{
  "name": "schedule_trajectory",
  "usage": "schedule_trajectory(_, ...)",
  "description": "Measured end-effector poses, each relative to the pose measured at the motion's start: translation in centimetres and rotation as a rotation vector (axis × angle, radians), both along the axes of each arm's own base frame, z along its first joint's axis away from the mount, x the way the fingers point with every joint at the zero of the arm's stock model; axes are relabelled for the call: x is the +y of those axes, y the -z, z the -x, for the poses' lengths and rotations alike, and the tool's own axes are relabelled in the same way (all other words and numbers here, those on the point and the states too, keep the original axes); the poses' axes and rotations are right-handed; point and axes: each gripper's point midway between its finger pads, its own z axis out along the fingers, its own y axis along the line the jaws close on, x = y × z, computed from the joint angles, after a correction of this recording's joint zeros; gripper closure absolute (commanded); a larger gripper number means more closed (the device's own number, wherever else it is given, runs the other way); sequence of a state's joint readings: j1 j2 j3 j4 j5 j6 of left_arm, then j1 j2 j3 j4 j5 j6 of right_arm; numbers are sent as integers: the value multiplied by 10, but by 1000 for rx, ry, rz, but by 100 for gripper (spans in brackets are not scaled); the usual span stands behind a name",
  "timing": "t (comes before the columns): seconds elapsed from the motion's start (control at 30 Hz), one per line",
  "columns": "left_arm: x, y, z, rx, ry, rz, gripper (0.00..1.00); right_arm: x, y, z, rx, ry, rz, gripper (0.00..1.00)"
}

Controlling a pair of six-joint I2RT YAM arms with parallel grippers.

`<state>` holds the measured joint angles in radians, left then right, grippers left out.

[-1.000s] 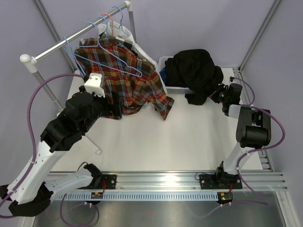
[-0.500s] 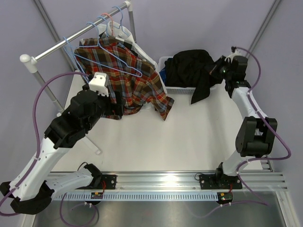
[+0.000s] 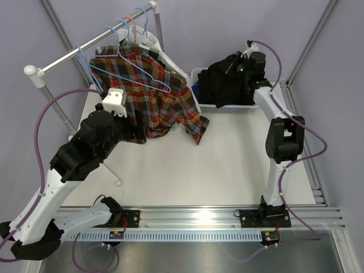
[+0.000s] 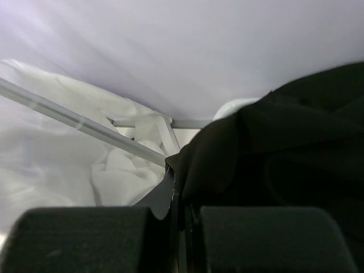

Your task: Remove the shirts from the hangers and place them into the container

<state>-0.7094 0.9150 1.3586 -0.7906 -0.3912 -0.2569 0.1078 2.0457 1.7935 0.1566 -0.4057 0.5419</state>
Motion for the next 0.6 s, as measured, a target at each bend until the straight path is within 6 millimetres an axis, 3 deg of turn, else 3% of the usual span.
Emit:
schedule_trajectory(0.17, 5, 0, 5, -8, -9, 14, 1, 30, 86, -20, 157, 11, 42, 95)
schedule_trajectory(0.3, 9, 0, 8, -14, -15, 22, 1, 30, 144, -13, 322, 73, 67, 92)
schedule_trajectory(0.33, 9, 0, 8, -14, -17, 22, 1, 26, 156, -10, 362, 97, 70, 86)
schedule_trajectory(0.47, 10, 2, 9, -13, -19, 20, 1, 14, 178, -1, 466, 173, 78, 63)
schedule_trajectory(0.6, 10, 3, 8, -10, -18, 18, 1, 10, 173, -1, 495, 195, 85, 44)
